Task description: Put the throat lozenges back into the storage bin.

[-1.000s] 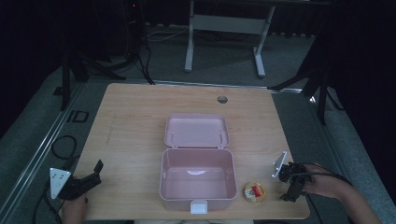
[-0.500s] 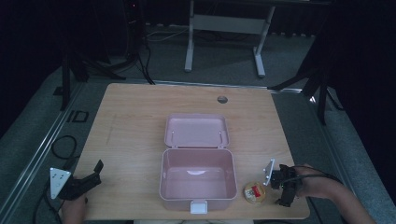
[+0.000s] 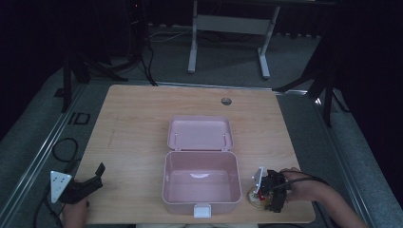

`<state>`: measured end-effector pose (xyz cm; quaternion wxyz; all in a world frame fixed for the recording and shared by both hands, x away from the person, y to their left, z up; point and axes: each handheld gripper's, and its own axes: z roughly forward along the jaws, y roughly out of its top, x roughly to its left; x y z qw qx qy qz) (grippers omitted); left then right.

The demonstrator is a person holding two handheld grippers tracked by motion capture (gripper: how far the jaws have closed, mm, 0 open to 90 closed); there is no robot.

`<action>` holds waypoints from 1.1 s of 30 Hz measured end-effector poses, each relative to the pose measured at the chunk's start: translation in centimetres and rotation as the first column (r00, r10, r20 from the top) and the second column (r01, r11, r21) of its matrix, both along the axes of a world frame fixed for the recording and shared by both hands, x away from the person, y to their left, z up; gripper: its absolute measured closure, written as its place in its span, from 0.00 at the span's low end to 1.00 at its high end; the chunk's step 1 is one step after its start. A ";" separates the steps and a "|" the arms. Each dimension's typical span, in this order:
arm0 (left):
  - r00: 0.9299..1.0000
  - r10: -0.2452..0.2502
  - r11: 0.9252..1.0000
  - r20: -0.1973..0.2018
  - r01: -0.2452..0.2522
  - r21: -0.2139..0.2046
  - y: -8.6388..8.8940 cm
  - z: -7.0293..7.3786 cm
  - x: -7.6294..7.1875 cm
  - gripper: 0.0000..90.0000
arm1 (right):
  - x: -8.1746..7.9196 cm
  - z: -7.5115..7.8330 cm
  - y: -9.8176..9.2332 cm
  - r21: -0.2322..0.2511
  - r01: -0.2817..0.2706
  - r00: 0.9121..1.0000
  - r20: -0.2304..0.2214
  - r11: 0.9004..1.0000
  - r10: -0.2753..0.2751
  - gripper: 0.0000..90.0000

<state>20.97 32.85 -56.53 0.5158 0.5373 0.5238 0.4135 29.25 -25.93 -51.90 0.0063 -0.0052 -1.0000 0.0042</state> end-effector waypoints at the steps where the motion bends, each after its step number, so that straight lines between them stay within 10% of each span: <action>1: 1.000 0.000 1.000 0.000 0.000 0.000 0.0 0.0 0.0 0.00 | 0.0 0.0 0.0 0.000 0.000 1.000 0.000 1.000 0.000 0.17; 16: 1.000 -0.003 1.000 -0.003 0.003 -0.002 0.1 0.0 0.0 0.00 | -0.3 0.5 2.1 -0.027 -0.059 0.998 -0.025 0.998 0.059 0.22; 33: 1.000 -0.003 1.000 -0.005 0.003 -0.002 0.1 0.0 0.0 0.00 | 0.2 6.9 2.1 -0.026 0.020 1.000 -0.015 0.999 -0.020 0.22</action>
